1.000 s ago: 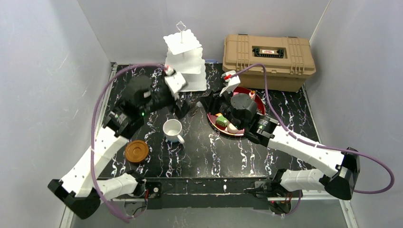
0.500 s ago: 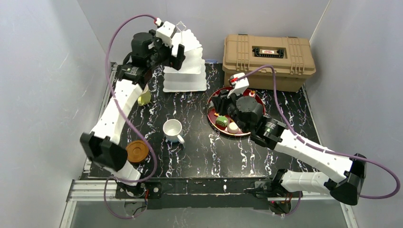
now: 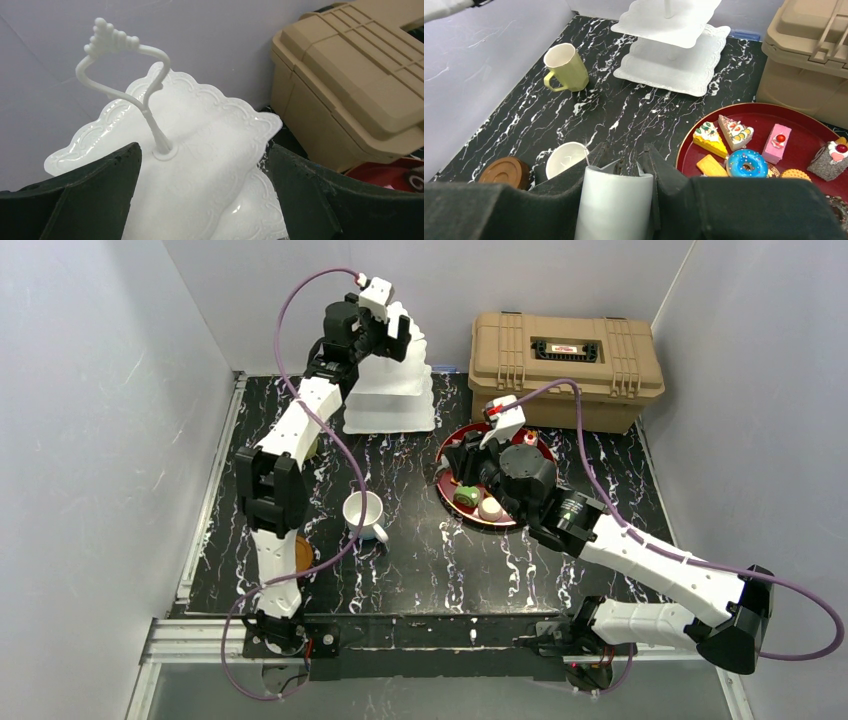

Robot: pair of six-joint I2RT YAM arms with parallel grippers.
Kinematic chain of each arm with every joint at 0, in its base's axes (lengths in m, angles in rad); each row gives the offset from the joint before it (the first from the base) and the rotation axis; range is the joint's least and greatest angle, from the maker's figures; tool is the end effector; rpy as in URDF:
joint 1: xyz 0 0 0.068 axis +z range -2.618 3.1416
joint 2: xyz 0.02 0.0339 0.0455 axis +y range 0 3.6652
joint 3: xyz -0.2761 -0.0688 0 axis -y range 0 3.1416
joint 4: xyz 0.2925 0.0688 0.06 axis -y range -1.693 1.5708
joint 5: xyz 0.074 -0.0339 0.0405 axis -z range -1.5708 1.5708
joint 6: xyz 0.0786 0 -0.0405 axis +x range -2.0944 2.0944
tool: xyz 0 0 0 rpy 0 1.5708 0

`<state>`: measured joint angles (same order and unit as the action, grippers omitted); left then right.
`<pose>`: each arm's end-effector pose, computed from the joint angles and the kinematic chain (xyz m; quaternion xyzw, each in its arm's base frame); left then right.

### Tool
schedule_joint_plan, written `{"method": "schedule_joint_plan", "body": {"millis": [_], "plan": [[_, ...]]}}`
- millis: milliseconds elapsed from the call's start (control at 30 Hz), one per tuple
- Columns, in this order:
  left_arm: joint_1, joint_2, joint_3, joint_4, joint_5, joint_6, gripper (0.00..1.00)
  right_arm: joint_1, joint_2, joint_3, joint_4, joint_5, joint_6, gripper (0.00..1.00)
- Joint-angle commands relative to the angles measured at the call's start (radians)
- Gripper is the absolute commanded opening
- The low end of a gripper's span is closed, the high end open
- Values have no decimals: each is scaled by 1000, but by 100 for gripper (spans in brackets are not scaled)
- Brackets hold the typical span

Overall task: Serve the afternoon tea
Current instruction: Pick up the desert table from the center of the board.

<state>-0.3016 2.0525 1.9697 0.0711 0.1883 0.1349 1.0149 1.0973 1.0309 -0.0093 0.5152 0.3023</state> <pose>0.5643 -0.1910 0.3920 0.2178 0.6770 -0.1249 0.6918 0.2081 0.2615 0.3889 -0.0850 0.7250 0.2546 0.6343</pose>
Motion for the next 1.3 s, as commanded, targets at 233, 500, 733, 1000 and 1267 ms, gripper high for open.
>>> {"method": "schedule_joint_plan", "body": {"millis": [233,500,733,1000,1267], "plan": [[22,56,59,288,-30,-126,90,-2,-28,7,12,-23,38,16],[36,88,70,304,-2,-180,69,-2,-38,4,11,-8,44,16],[48,136,114,304,3,-210,45,-2,-52,3,-23,-6,49,16],[60,145,132,310,45,-249,33,-2,-64,1,-26,-10,59,16],[72,66,36,357,87,-287,15,-2,-55,-6,-22,-15,66,16]]}}
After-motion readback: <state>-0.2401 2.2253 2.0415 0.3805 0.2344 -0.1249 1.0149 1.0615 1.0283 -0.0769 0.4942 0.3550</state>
